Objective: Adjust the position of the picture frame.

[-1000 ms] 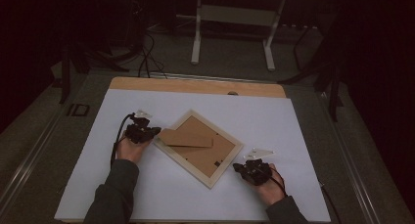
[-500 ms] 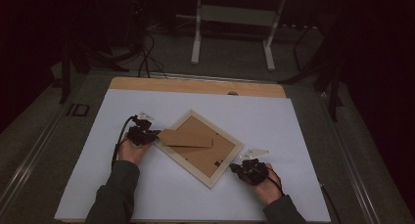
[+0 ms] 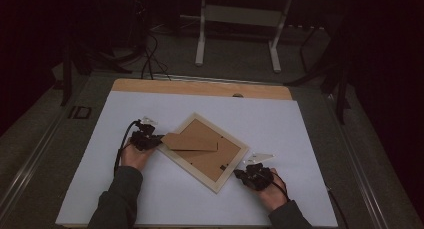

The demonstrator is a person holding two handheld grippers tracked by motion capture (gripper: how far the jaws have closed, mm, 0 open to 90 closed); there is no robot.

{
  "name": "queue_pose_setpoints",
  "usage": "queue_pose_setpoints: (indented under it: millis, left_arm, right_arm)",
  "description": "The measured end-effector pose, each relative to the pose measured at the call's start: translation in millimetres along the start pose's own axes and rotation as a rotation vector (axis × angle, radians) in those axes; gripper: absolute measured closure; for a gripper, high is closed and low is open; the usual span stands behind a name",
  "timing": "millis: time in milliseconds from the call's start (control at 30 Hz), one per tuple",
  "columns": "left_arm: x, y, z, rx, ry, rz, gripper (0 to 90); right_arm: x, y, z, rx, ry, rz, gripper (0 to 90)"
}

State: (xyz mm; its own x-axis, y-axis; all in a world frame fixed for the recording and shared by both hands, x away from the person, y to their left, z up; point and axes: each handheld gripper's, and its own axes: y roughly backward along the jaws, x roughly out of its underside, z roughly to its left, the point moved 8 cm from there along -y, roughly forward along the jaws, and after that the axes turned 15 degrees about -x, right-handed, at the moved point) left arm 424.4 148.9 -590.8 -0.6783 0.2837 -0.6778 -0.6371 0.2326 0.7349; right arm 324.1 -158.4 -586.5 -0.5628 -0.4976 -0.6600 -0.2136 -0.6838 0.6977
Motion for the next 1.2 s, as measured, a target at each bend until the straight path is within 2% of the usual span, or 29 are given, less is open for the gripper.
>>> queue_pose_setpoints:
  millis: [233,367,567,733,900,1200]
  left_arm:
    - [1.7,1.2,0.4,-0.006,0.012,-0.003,90.0]
    - [5.1,3.1,0.5,-0.006,0.037,-0.02,90.0]
    - [8.5,6.2,0.2,-0.02,0.05,-0.022,90.0]
    - [11.3,7.2,0.9,-0.012,0.069,-0.04,90.0]
    - [11.3,7.6,0.7,-0.021,0.066,-0.036,90.0]
    - [14.3,10.7,1.3,-0.037,0.07,-0.032,90.0]
  right_arm:
    - [-1.7,-0.4,-2.5,0.005,-0.013,-0.002,89.9]
    - [-3.4,-0.8,-5.1,0.015,-0.022,-0.005,89.9]
    - [-5.9,-1.8,-8.3,0.024,-0.036,-0.009,90.0]
    - [-5.0,-2.9,-3.9,0.026,-0.038,-0.007,90.0]
    - [-4.2,-3.5,0.1,0.019,-0.038,-0.004,89.9]
    - [-10.1,-5.5,-8.3,0.035,-0.055,-0.011,90.0]
